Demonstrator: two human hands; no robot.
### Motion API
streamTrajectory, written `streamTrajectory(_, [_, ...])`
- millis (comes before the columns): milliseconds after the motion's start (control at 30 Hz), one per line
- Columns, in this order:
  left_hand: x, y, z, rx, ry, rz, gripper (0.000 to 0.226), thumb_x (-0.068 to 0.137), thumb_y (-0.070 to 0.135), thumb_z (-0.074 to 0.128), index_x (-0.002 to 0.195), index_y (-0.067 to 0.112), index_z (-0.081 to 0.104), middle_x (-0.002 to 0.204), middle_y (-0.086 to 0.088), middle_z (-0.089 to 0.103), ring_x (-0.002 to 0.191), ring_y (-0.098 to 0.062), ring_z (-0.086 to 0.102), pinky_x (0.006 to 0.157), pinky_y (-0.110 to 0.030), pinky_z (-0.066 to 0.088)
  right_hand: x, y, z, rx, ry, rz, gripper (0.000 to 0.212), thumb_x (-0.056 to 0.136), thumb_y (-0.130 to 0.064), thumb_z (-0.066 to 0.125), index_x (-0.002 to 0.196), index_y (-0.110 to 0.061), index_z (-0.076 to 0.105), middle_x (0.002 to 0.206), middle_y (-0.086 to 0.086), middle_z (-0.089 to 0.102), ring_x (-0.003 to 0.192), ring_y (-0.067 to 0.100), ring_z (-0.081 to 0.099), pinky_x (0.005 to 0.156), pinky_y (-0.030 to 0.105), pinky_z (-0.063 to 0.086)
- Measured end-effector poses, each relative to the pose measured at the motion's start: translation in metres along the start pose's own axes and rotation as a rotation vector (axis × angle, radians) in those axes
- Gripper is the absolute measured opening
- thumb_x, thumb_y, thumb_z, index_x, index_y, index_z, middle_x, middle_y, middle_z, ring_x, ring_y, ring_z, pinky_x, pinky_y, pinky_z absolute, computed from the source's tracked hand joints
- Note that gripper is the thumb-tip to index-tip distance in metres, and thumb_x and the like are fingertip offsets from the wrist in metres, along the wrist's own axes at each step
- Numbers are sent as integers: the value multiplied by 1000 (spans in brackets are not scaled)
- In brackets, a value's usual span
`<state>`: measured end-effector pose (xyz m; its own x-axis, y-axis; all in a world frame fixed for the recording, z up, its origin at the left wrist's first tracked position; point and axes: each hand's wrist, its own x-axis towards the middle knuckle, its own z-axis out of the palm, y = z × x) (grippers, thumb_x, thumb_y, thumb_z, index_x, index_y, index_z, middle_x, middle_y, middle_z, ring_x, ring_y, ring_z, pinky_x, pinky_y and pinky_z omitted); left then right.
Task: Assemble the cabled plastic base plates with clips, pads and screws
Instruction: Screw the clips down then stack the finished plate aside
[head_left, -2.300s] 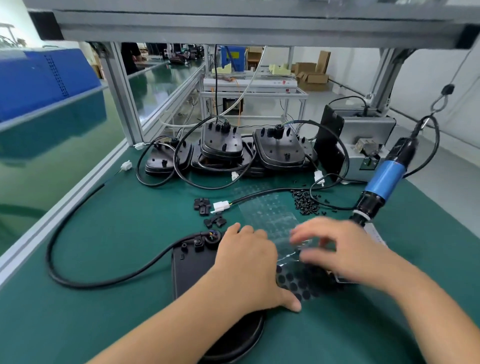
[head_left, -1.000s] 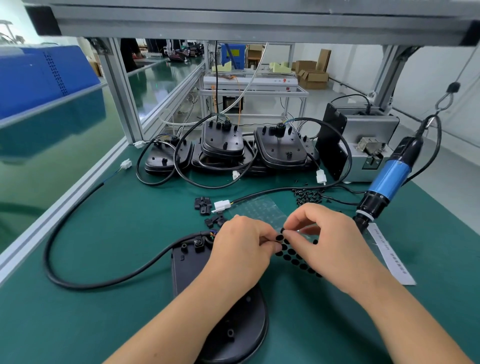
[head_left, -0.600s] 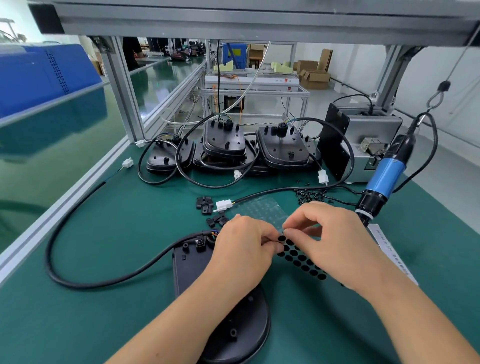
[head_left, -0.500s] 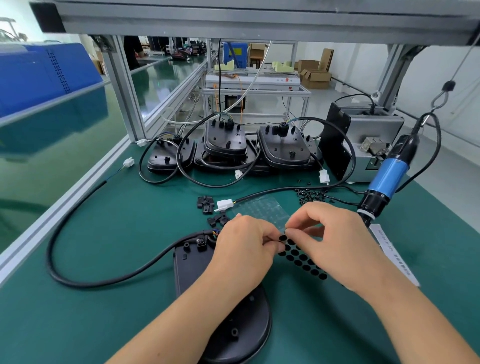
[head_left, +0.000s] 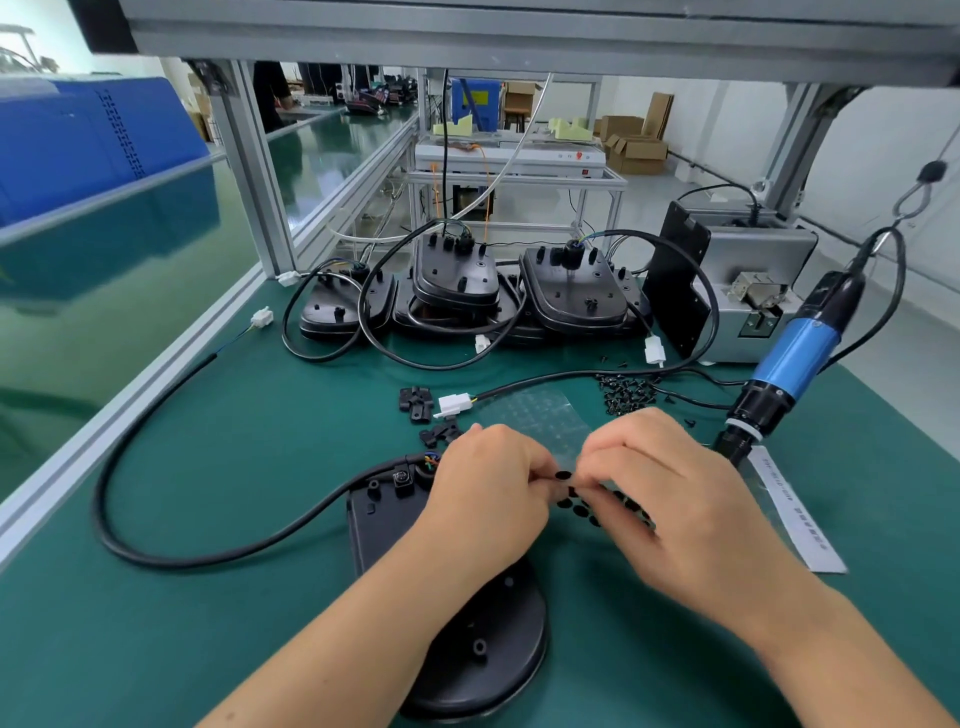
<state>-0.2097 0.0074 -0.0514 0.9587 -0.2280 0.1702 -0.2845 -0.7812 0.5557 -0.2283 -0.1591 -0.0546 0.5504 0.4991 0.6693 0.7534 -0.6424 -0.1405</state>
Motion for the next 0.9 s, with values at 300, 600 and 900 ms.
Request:
streamTrajectory(300, [-5,-1,5,373,-216,138,54,74,63,64,114,28,67,109,7,67,114,-17,51,117,-37,6,2,14,4,246,-232,690,18,86,-19,66,75,-33,62,75,-17,66,70,1,60,65,11,43])
streamTrajectory(600, [-9,-52,-53,80,157,-2,33,91,31,59,124,28,63,127,10,62,124,-12,50,103,-21,28,19,-12,5,611,-332,871,5,80,-30,71,75,-30,73,71,-11,70,60,-1,58,60,13,48])
streamTrajectory(900, [-21,-80,-32,-152,247,-155,28,95,29,53,119,28,67,102,11,71,71,21,55,58,-2,37,35,-43,36,771,-389,1102,8,78,-17,73,71,-20,76,67,-9,69,57,-2,58,51,13,46])
